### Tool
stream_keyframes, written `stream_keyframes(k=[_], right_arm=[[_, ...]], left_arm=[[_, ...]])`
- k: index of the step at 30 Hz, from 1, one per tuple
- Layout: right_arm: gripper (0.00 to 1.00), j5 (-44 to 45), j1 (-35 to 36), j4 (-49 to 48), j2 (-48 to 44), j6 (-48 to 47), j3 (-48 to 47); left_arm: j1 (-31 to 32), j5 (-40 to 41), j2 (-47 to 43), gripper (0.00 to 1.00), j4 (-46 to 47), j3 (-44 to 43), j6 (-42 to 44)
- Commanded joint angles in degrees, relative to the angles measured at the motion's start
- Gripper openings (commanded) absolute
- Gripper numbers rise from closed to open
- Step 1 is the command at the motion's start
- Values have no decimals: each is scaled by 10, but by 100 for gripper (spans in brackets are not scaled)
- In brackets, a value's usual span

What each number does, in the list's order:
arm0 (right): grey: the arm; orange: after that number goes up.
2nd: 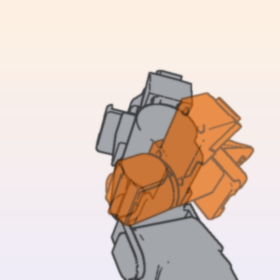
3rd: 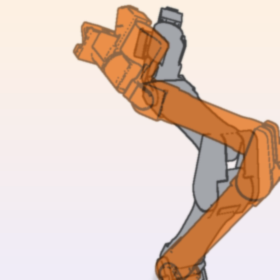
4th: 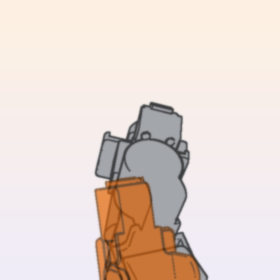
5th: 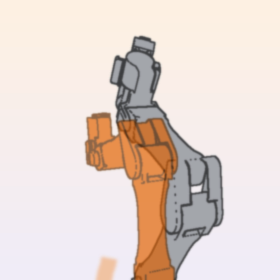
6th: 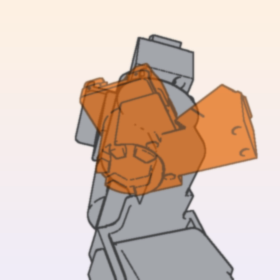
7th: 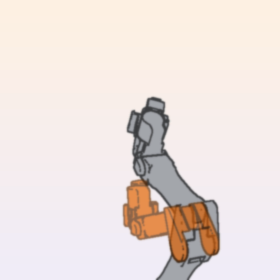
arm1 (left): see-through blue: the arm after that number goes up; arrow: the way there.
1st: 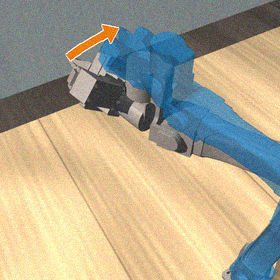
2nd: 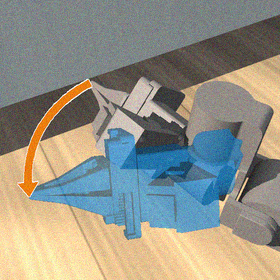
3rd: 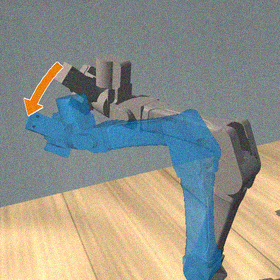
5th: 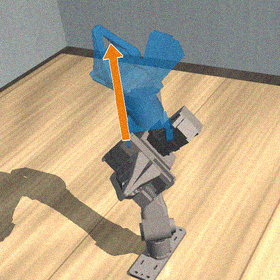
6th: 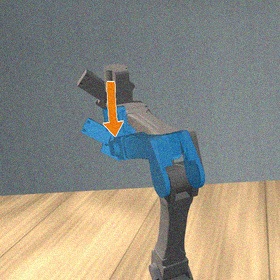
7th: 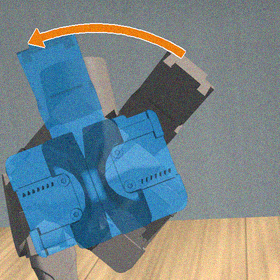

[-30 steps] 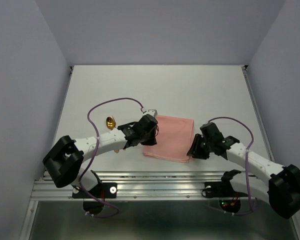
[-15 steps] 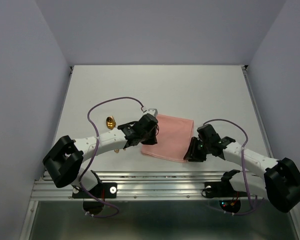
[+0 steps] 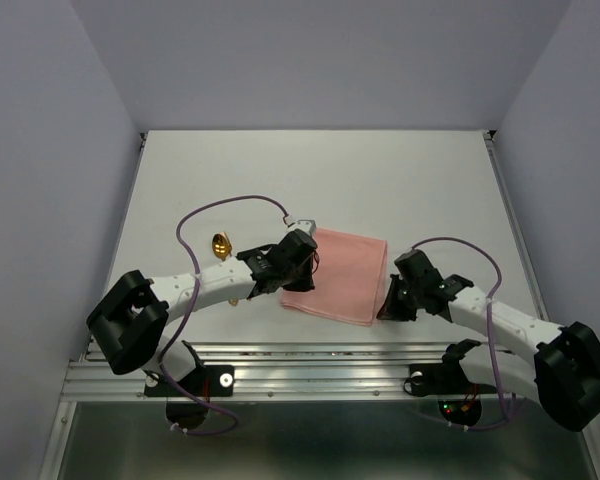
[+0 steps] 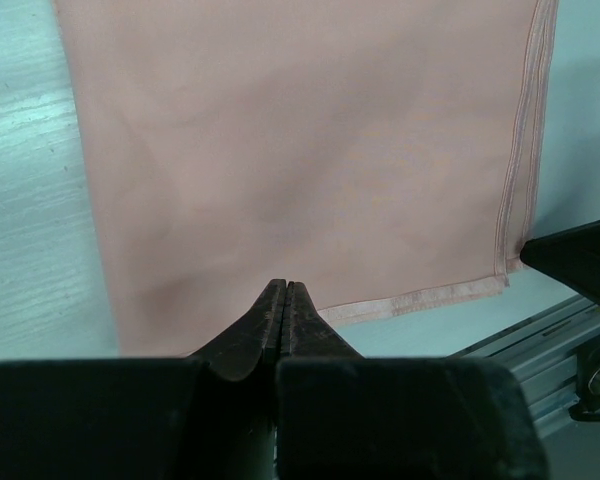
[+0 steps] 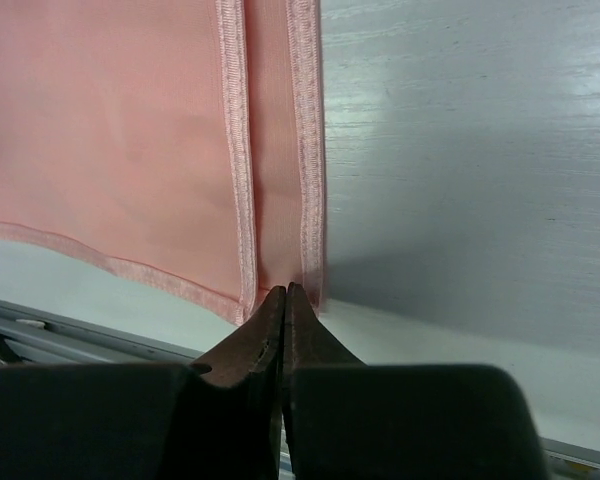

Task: Fold the napkin into a case and place the utensils inside
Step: Smooth out the lower triangle-folded napkin at the center of the board.

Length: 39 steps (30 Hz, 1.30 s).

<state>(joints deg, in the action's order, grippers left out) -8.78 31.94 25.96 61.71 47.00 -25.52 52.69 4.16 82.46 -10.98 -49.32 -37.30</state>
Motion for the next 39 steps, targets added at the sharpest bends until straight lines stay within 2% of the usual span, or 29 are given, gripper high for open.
stream_keyframes(k=[1, 2, 3, 5, 9, 11, 15, 16, 22, 28, 31, 39], right_arm=[[1, 31, 4, 13, -13, 12, -23], [4, 39, 4, 22, -18, 13, -26], [11, 42, 4, 26, -20, 12, -29], [21, 43, 4, 30, -32, 12, -35], [34, 46, 4, 45, -41, 12, -45], [45, 52, 4, 48, -45, 13, -45], [47, 59, 4, 46, -41, 17, -31], [47, 55, 4, 43, -36, 17, -24], [43, 36, 9, -5, -18, 25, 7], [21, 49, 9, -19, -20, 34, 27], [9, 53, 9, -25, -31, 43, 36], [1, 53, 9, -30, -48, 53, 51]], left_arm=[[3, 14, -2, 5, 4, 6, 10], [3, 12, -3, 5, 5, 7, 9], [4, 12, -3, 5, 6, 9, 9], [4, 12, -4, 5, 5, 10, 11], [5, 15, -9, 5, 6, 12, 9], [5, 15, -9, 6, 9, 10, 6], [39, 13, 5, 9, 15, -13, 13], [65, 13, 12, 11, 14, -30, 15], [131, 20, 72, 22, 13, -75, 25], [186, 32, 112, 41, 21, -118, 50], [200, 34, 123, 43, 46, -123, 64], [218, 42, 180, 41, 93, -137, 90]])
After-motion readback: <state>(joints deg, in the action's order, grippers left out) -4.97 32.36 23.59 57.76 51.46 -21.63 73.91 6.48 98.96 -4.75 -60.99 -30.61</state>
